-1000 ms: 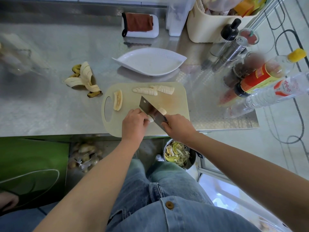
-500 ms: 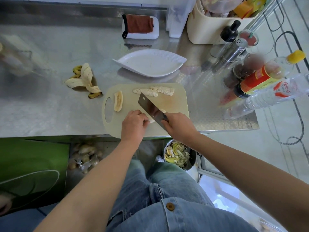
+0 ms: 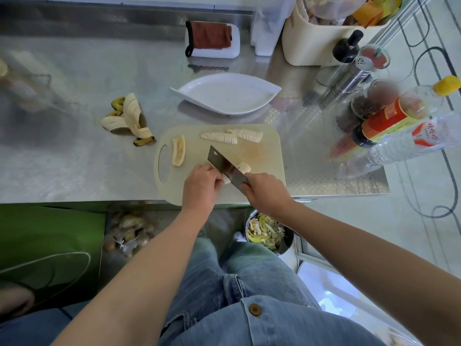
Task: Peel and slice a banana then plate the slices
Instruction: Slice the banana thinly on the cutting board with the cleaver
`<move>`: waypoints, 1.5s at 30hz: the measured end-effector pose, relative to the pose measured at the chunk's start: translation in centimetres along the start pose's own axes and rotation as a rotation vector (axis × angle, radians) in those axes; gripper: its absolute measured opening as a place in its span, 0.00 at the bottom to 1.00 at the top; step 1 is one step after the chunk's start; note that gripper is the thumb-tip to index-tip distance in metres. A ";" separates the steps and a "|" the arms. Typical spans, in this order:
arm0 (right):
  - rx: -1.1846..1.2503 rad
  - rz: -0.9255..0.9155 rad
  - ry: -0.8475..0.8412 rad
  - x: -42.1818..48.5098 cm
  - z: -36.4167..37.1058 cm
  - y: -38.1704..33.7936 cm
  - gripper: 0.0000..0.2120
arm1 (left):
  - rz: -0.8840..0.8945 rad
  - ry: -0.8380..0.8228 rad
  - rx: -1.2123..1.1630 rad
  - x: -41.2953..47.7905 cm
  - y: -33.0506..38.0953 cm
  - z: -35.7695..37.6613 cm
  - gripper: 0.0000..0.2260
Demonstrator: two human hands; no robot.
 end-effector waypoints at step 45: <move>0.019 0.005 -0.009 0.0 0.4 -0.2 0.10 | -0.008 0.016 -0.004 0.1 -0.2 0.2 0.03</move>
Point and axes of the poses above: each hand's wrist, its own x-axis towards the middle knuckle, its own z-axis out of the palm, y = z × x, the point moved 7 cm from there along x, towards the middle knuckle, and after that the axes turned 4 degrees about -y, right-handed, at the moved point
